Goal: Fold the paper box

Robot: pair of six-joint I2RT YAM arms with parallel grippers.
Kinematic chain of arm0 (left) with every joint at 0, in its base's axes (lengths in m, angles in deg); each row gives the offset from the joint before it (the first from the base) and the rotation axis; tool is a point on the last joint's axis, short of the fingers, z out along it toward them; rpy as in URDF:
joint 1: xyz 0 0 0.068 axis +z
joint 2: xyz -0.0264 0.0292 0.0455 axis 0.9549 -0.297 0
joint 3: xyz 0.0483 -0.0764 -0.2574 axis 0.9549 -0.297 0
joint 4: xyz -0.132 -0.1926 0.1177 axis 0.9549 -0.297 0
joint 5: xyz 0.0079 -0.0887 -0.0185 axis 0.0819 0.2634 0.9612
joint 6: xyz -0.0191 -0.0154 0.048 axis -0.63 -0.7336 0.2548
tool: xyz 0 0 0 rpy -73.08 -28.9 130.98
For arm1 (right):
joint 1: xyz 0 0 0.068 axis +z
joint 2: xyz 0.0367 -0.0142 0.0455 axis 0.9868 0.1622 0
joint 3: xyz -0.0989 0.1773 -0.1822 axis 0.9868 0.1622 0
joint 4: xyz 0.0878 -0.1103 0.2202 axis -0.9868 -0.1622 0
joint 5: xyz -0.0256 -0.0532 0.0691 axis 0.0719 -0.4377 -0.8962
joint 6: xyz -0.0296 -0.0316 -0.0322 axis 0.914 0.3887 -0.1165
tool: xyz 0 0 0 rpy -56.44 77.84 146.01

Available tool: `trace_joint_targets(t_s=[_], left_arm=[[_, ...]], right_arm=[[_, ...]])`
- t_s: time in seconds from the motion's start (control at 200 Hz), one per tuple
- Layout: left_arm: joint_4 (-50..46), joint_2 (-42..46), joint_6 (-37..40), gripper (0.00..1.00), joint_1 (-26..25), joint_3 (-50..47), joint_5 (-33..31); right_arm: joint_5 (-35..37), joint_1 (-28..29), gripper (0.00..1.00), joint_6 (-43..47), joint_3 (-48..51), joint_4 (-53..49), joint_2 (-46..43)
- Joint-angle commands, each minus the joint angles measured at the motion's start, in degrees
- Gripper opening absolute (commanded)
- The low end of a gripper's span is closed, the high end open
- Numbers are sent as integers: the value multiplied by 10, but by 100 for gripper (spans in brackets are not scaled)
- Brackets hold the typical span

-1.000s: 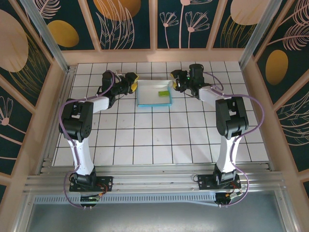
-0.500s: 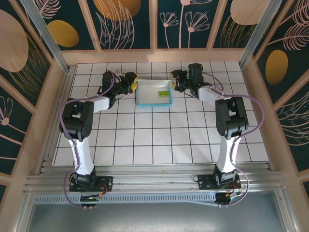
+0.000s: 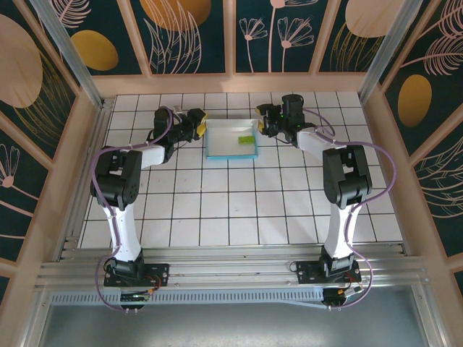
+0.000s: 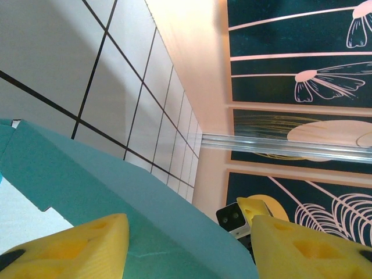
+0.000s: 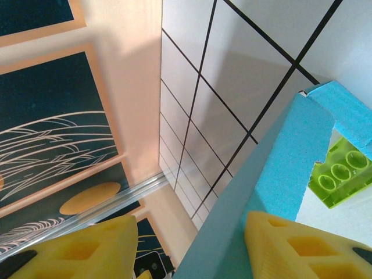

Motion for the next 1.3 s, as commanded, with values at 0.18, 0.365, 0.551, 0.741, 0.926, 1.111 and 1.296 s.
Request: trace_joint_targets(t_s=[0.18, 0.365, 0.551, 0.741, 0.926, 1.111, 1.296], left_arm=[[9, -9, -12, 57, -29, 15, 24], [-3, -8, -17, 57, -30, 27, 18], [-2, -12, -28, 57, -29, 31, 13], [0, -12, -30, 57, -30, 31, 15], [23, -16, -46, 56, -30, 22, 24], [31, -23, -55, 56, -33, 33, 31], [42, -27, -65, 56, -35, 27, 32]], right_arm=[[-34, 29, 53, -36, -29, -19, -38], [-20, 25, 53, -42, -34, -30, -45], [-25, 24, 53, -51, -34, -31, -45], [-26, 25, 53, -54, -25, -28, -46], [-34, 27, 53, -71, -4, -6, -44], [-35, 31, 53, -79, -11, -2, -37], [-42, 34, 53, -89, 0, 9, -31]])
